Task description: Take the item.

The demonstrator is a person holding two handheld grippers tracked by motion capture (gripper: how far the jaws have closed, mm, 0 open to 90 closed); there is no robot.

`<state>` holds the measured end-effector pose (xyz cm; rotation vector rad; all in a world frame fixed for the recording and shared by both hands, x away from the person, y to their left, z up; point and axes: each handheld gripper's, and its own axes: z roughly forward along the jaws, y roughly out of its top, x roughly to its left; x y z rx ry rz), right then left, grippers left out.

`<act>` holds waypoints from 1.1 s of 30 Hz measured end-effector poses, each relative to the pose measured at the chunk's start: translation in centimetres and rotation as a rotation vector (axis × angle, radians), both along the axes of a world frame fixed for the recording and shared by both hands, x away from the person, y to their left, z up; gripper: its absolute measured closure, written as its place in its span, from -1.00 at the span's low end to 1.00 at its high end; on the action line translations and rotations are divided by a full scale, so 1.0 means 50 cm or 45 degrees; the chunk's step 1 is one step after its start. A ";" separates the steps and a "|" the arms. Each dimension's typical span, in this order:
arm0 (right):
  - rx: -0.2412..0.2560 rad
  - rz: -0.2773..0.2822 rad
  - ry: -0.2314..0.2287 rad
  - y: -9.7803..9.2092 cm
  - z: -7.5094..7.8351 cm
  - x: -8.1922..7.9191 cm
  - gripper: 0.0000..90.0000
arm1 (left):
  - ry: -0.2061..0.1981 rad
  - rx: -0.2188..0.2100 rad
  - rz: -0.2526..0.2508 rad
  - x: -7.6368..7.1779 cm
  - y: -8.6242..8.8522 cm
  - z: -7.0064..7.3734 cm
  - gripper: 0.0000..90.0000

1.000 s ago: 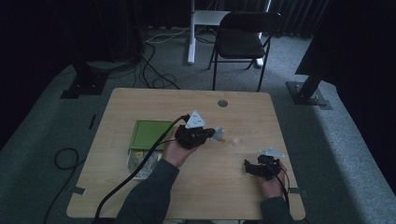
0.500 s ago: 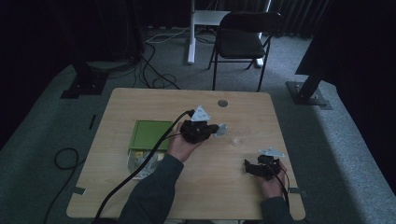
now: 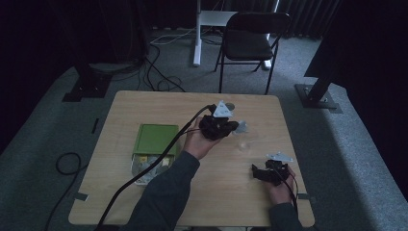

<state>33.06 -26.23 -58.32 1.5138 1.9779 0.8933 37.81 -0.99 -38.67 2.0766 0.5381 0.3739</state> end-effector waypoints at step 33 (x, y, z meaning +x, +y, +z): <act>0.001 0.003 0.002 0.002 0.000 0.002 -0.73 | -0.046 -0.028 0.064 0.078 -0.100 -0.004 0.98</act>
